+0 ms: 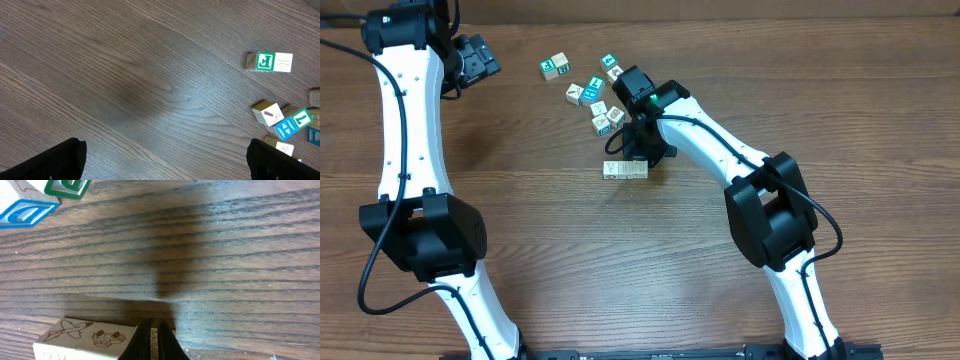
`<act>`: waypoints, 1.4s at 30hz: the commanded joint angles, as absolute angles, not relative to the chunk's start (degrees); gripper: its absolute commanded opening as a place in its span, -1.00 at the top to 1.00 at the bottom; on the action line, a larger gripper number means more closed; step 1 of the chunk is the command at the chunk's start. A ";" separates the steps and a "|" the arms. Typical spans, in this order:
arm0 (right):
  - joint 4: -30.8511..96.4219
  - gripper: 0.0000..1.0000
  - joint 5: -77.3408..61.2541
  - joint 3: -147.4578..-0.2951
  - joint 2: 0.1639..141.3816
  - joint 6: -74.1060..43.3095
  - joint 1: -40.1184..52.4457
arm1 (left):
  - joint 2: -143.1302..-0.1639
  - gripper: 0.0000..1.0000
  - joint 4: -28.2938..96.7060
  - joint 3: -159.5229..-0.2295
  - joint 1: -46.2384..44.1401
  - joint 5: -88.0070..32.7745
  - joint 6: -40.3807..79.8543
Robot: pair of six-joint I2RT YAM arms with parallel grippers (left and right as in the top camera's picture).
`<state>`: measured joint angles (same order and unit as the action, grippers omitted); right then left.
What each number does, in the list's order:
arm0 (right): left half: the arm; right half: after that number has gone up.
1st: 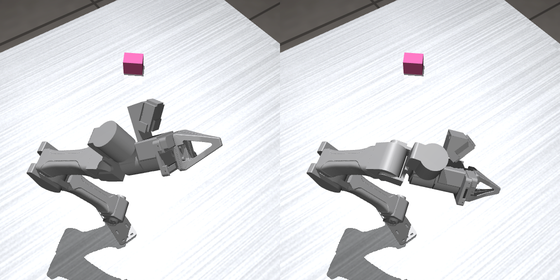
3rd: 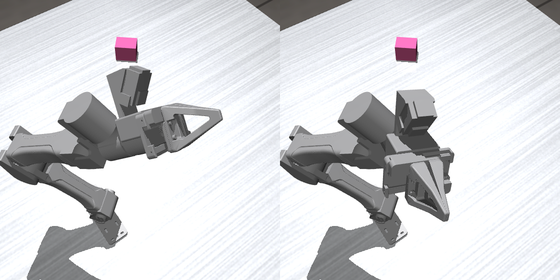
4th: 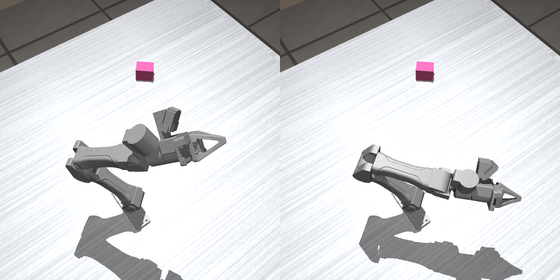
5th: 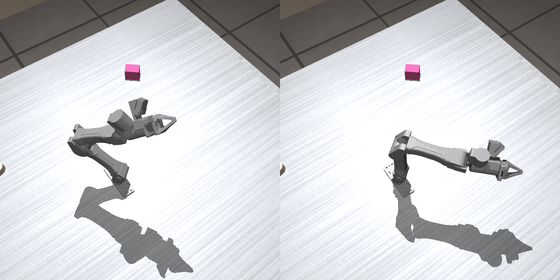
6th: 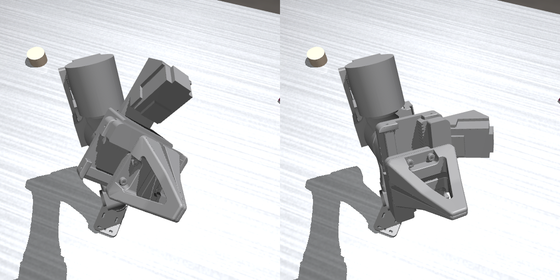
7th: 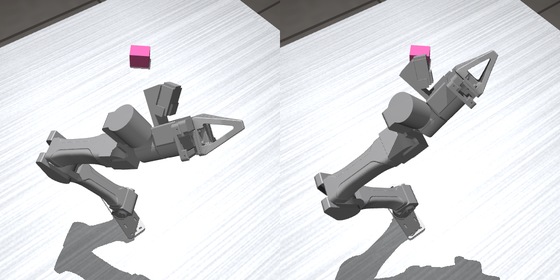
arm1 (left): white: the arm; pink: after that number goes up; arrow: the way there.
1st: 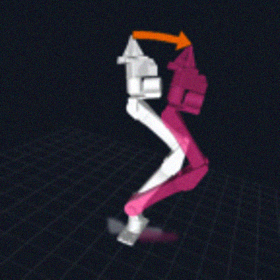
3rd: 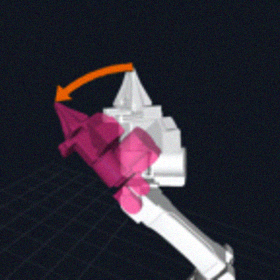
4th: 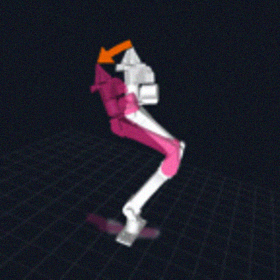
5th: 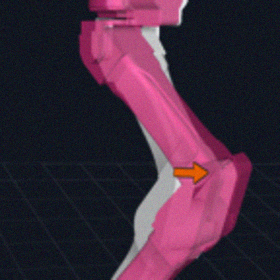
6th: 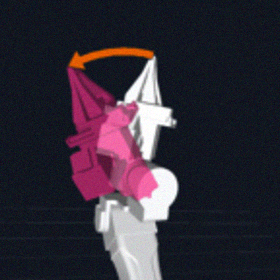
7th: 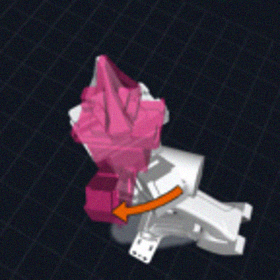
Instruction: Form a horizontal line
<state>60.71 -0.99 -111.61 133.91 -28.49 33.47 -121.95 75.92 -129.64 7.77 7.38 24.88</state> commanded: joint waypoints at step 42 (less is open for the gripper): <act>62.94 -1.00 10.70 -111.26 133.86 -33.01 28.84 | -121.40 -0.99 76.09 -130.43 7.86 7.92 23.79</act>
